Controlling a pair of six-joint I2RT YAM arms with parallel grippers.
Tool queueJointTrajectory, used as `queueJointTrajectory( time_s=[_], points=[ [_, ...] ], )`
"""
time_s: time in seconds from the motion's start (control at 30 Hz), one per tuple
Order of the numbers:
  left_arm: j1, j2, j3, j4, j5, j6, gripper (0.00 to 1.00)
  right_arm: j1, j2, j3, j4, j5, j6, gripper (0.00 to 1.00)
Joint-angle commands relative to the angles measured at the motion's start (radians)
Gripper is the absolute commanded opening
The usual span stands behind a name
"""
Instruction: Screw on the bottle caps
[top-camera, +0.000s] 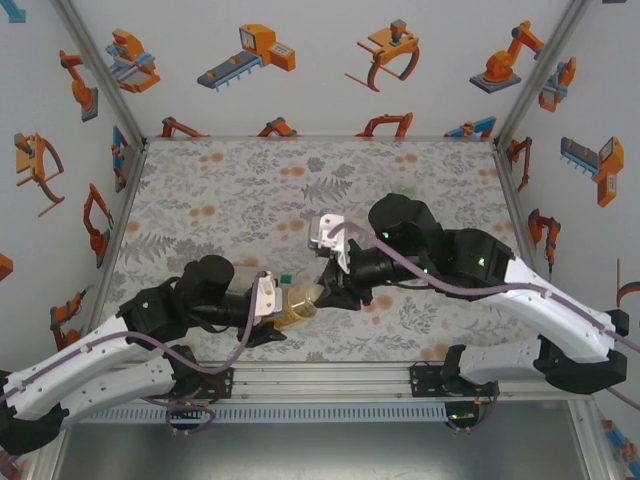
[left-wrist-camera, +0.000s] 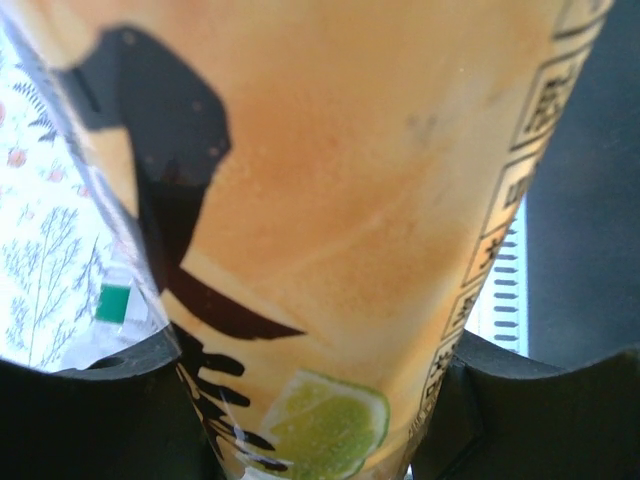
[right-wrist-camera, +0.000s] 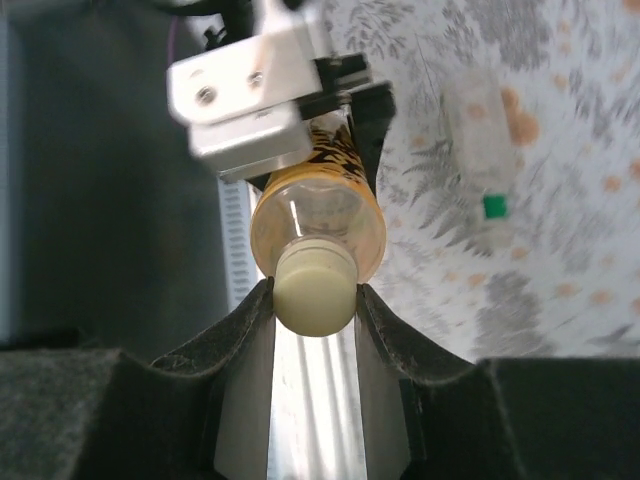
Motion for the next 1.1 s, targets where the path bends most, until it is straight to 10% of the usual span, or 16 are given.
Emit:
queueJointTrajectory(
  time_s=[0.0, 0.23, 0.4, 0.83, 1.07],
  points=[
    [0.000, 0.000, 0.043, 0.054, -0.093, -0.014, 0.00, 0.003, 0.010, -0.081, 0.088, 0.195, 0.513, 0.00],
    [-0.001, 0.024, 0.053, 0.051, -0.149, 0.010, 0.00, 0.003, 0.021, -0.203, 0.137, 0.289, 1.220, 0.00],
    [-0.001, 0.035, 0.055, 0.060, -0.141, 0.015, 0.00, 0.004, 0.009, -0.256, 0.215, 0.307, 1.322, 0.00],
    [0.000, -0.006, 0.031, 0.076, -0.021, 0.041, 0.00, 0.003, -0.039, -0.069, 0.080, 0.291, 0.705, 0.60],
    [0.000, -0.006, 0.047, 0.067, 0.075, 0.042, 0.00, 0.003, -0.116, -0.038, 0.128, 0.201, 0.274, 0.67]
  ],
)
